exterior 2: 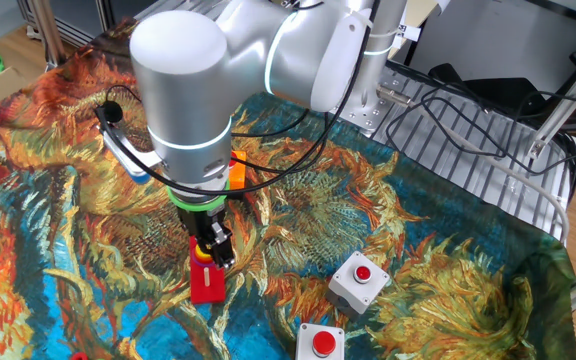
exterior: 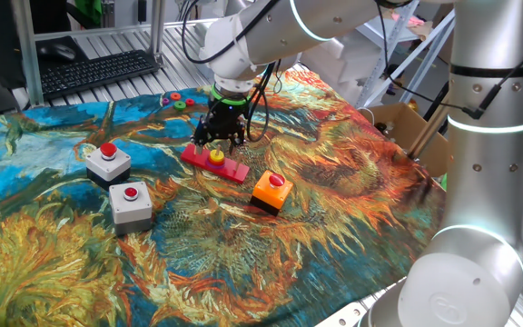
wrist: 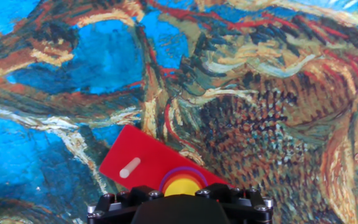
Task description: Take out one Hanoi block and throw it aside
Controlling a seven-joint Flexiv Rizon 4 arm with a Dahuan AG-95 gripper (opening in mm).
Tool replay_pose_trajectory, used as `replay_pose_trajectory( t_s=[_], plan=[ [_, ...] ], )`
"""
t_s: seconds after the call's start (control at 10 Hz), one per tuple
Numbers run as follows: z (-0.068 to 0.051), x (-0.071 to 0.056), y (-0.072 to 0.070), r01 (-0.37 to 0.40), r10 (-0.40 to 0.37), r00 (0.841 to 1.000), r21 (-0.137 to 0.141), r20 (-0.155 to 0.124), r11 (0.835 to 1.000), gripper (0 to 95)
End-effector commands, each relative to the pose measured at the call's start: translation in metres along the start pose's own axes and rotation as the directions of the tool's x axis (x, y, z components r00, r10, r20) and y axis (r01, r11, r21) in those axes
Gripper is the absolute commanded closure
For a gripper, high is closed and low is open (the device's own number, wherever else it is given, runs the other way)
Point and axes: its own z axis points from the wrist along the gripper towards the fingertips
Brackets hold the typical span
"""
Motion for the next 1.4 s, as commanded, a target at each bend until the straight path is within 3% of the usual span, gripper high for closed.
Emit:
replay_pose_trajectory(
  t_s=[0.1,0.2,1.1,1.2,1.4],
  plan=[
    [0.0018,-0.0014,-0.0005,0.008,-0.008,1.0,-0.004,-0.002,1.0,38.0],
    [0.0033,-0.0017,-0.0013,0.012,-0.012,1.0,-0.006,-0.002,1.0,57.0],
    [0.0043,-0.0025,-0.0039,-0.001,0.001,1.0,-0.008,0.002,1.0,57.0],
    [0.004,-0.0025,-0.0039,-0.005,0.005,1.0,-0.008,0.002,1.0,38.0],
    [0.0032,-0.0024,-0.004,-0.005,0.005,1.0,-0.008,0.002,1.0,38.0]
  ],
)
